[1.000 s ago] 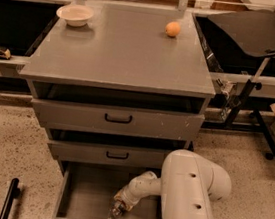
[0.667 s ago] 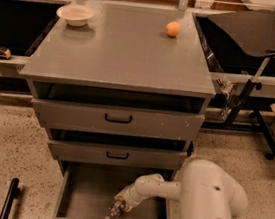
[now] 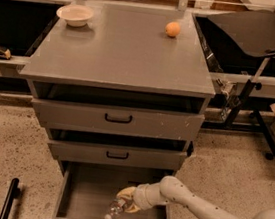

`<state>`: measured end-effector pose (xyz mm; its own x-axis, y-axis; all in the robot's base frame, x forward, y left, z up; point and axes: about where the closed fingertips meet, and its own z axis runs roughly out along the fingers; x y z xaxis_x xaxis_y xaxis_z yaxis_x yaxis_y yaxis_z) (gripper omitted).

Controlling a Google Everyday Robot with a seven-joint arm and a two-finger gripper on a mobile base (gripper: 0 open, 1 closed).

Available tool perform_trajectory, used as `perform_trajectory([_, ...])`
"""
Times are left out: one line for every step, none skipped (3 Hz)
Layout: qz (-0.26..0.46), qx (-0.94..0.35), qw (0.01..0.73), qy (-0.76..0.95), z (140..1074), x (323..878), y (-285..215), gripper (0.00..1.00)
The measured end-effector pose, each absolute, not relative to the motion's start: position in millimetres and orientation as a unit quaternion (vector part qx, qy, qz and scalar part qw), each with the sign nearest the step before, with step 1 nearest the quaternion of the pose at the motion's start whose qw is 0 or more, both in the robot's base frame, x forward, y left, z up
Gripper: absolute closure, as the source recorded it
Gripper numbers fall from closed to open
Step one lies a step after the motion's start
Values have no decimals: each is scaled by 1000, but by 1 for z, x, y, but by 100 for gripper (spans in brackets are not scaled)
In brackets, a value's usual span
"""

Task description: Pick water bottle from bottom drawer and place on counter

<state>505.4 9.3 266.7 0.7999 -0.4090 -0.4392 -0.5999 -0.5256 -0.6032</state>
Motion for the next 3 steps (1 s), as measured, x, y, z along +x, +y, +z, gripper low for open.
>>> perform_trajectory([102, -866, 392, 293, 262, 506, -14, 100])
perform_trajectory([118, -861, 399, 292, 260, 508, -10, 100])
perform_trajectory([75, -860, 431, 261, 296, 515, -28, 100])
